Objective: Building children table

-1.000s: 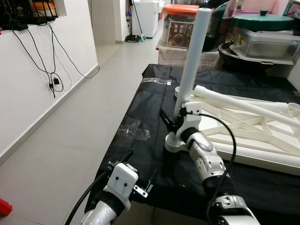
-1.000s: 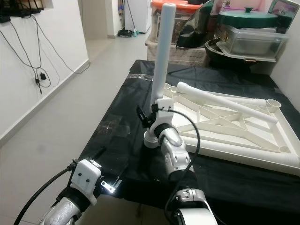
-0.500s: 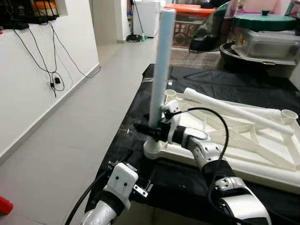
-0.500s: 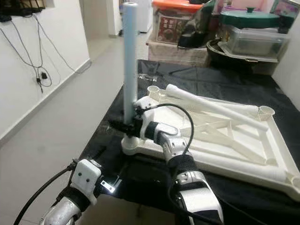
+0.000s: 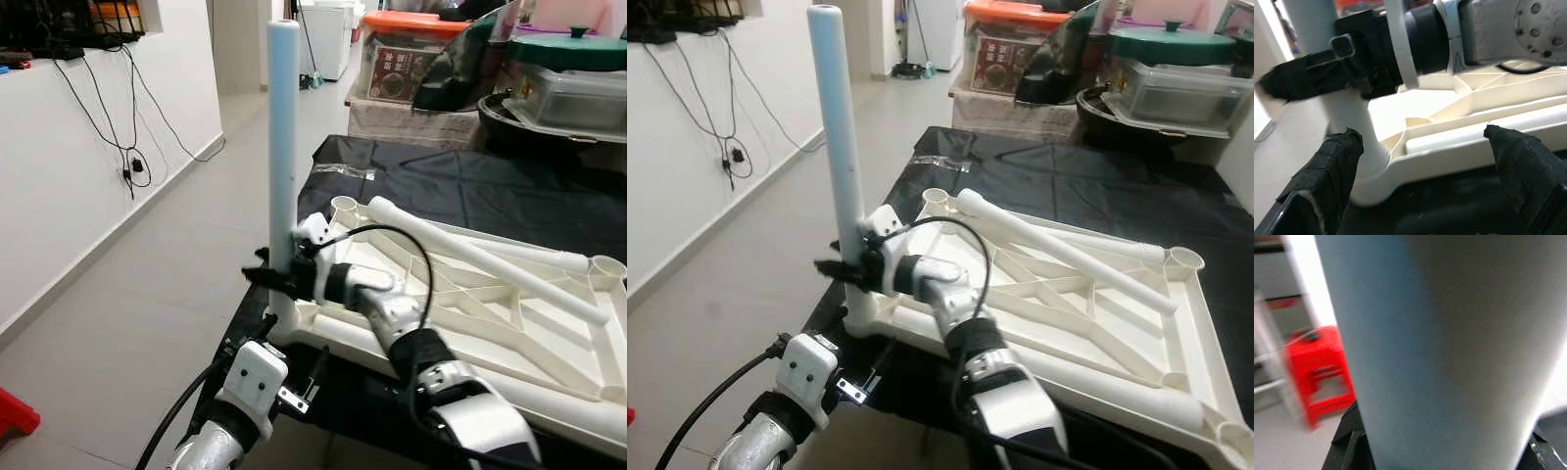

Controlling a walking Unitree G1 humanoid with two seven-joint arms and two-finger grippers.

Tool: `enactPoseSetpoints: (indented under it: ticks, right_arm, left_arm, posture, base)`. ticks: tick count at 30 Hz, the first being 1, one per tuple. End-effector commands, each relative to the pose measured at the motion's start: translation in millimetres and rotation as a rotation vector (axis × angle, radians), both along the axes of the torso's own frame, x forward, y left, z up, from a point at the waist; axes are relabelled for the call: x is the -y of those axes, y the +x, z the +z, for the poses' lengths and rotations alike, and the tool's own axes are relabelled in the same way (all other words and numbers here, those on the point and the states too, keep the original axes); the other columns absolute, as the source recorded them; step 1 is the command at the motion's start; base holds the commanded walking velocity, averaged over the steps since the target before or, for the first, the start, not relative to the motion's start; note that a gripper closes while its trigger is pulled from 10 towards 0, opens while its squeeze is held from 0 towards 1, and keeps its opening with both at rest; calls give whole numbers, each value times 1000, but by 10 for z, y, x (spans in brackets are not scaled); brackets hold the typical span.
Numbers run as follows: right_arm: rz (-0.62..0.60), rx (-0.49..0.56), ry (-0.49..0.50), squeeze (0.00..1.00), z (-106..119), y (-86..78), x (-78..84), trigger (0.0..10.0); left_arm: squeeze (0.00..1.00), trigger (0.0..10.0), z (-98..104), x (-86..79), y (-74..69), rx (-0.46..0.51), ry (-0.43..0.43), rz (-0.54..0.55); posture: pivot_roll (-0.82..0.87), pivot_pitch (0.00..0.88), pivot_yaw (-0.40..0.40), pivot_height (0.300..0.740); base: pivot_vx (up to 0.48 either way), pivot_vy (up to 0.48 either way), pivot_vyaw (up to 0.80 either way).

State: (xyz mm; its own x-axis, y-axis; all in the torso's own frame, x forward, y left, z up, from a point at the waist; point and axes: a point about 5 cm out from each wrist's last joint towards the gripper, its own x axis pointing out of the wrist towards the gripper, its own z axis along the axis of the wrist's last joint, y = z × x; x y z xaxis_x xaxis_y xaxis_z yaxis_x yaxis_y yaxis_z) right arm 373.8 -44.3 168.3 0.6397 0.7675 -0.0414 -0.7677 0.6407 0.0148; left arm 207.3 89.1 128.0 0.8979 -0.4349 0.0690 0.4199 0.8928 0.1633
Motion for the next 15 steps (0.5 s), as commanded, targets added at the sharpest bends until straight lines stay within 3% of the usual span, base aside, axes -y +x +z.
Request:
enactPoseSetpoints:
  ticks: [1,2,3,4,5,8,9,11,15]
  right_arm:
    - [-132,-31,-19,0,-80,55,167,0]
    - [-274,-21,-12,0,-80,93,262,0]
    - [-274,-21,-12,0,-80,93,262,0]
    - [-456,-14,-6,0,-89,121,391,0]
    - [-456,-14,-6,0,-89,121,391,0]
    - [-954,15,3,0,-149,-30,720,0]
    - [-1049,10,19,0,-171,-115,754,0]
    - [-1100,3,31,0,-184,-168,768,0]
    - [-1160,-55,76,0,-247,-288,645,0]
  left_arm:
    - [0,10000,-28,-15,-4,-16,10,3]
    - [0,10000,-29,-14,-4,-17,10,1]
    - [0,10000,-29,-14,-4,-17,10,1]
    - [0,10000,-33,-16,-3,-19,11,-1]
    - [0,10000,-33,-16,-3,-19,11,-1]
    - [0,10000,-41,-14,-1,-21,13,-6]
    - [0,10000,-43,-12,-2,-21,13,-7]
    - [0,10000,-44,-12,-2,-21,13,-7]
    - [0,10000,-47,-9,-2,-21,15,-8]
  posture:
    - [132,0,-55,740]
    - [129,0,-52,740]
    - [129,0,-52,740]
    - [126,0,-52,740]
    - [126,0,-52,740]
    - [123,0,-49,740]
    - [123,0,-50,740]
    - [123,0,-50,740]
    - [125,0,-50,740]
  base:
    - [0,0,0]
    - [0,0,0]
    - [0,0,0]
    - [0,0,0]
    - [0,0,0]
    - [0,0,0]
    - [0,0,0]
    - [0,0,0]
    - [0,0,0]
